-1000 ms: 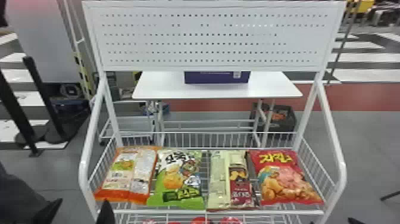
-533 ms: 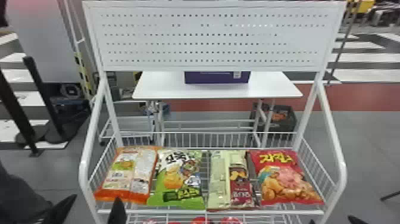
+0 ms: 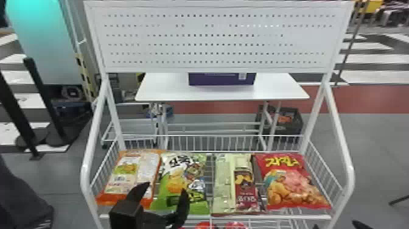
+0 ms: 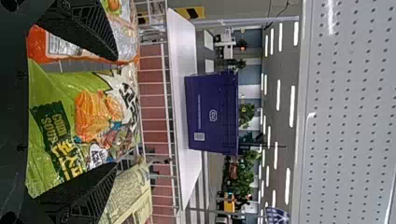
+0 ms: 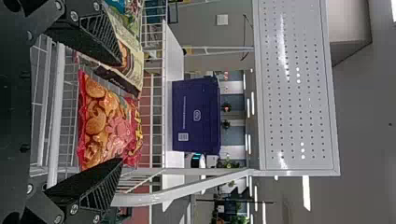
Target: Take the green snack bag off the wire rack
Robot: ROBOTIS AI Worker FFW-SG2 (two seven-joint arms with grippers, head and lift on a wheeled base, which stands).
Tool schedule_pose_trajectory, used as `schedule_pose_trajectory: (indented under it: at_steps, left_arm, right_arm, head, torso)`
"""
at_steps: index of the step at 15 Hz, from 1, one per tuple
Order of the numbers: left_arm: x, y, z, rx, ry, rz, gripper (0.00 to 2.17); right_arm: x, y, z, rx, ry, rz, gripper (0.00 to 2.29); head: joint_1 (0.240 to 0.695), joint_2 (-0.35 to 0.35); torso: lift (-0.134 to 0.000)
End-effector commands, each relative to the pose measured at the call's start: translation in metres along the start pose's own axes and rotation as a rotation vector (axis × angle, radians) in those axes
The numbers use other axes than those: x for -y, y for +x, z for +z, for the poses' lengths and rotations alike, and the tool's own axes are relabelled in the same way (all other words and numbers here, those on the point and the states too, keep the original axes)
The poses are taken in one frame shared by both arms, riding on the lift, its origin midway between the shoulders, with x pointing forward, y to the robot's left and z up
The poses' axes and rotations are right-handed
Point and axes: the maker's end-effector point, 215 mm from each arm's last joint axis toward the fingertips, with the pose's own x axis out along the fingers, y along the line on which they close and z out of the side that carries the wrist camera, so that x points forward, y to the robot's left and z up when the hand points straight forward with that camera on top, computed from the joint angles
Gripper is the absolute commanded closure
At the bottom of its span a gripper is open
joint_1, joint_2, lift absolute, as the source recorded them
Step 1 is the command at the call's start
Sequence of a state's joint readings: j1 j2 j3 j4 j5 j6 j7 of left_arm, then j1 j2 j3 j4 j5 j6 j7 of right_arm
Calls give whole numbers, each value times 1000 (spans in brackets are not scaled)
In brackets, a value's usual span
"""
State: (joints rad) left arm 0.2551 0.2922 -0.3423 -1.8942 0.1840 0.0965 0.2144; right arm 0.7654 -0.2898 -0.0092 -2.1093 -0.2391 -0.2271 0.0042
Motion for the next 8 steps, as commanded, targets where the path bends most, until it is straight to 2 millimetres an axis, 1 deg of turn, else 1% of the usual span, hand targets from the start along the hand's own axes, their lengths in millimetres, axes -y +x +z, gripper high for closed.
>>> schedule_pose_trajectory:
  at_steps: [1,3,5,8]
  left_arm:
    - [8,23,-8,-32,4,-9,87]
    - [10,37,-20,-74,7,-11,90]
    - [20,45,-28,-109,14,-39,93]
    - [26,55,-39,-139,28,-57,137]
  right_arm:
    - [-2,0,0,2,1,1,167]
    - [-5,1,0,2,-2,7,167]
    - [-5,1,-1,0,-3,6,167]
    - [-5,1,-1,0,-7,9,167]
  head:
    - [499,0]
    - [499,0]
    - [499,0]
    - [499,0]
  torso:
    - [0]
    - [0]
    - [0]
    - [0]
